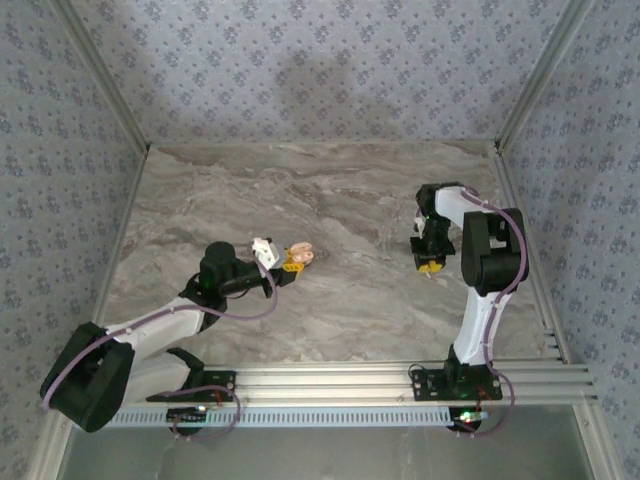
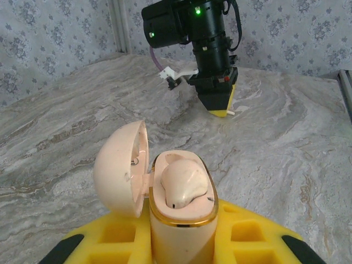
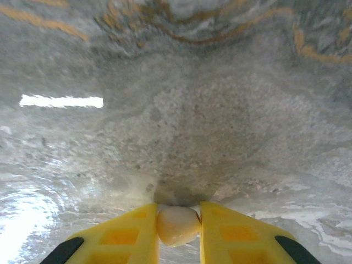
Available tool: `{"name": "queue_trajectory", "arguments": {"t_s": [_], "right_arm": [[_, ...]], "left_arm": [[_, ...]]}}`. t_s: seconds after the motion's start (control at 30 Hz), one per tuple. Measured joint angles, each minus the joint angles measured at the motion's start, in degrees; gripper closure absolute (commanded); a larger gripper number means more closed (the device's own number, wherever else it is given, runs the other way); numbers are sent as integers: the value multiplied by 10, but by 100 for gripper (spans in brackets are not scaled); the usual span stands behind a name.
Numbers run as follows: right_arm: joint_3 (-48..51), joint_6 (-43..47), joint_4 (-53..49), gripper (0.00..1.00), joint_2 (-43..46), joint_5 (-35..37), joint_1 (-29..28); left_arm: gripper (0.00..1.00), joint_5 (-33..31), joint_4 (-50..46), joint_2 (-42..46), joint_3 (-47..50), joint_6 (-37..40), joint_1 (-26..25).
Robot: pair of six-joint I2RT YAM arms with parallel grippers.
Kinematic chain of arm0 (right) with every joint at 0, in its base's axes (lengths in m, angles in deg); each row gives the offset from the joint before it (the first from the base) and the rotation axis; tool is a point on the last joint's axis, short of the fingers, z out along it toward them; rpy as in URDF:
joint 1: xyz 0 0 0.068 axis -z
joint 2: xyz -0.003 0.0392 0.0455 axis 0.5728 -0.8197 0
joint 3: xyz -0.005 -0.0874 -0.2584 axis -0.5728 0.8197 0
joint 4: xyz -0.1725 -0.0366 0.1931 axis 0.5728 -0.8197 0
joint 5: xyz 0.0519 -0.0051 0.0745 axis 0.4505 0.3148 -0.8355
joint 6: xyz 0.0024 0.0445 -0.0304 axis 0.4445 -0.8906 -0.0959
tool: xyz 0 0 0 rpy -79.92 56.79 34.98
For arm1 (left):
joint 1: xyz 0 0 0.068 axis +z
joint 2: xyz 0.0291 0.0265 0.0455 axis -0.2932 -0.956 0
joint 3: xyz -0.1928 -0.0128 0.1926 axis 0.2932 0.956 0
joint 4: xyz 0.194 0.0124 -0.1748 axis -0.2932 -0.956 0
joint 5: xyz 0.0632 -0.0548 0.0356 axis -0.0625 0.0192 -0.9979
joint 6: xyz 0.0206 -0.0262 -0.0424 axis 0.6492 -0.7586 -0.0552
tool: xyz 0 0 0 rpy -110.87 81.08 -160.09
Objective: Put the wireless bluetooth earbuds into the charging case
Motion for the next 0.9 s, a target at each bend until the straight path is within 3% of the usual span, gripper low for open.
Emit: {"name": "queue_trajectory", "arguments": {"t_s": [0.13,0.33,0.57,0.9], "right_arm": [[25,-9,36,76,53,-14,-2],[115,-73,155,76,204,-88,-34],[220,-204,367,76,338,-180,-115],[276,-313,574,76,452,-154,-272]], "left_arm": [[96,1,-2,-3,-3,4,-2],[96,1,-1,-20,-16,14,-16],[96,-5,-1,-42,-35,44,-41],[97,-7,15,-46,-43,52,-42]]}}
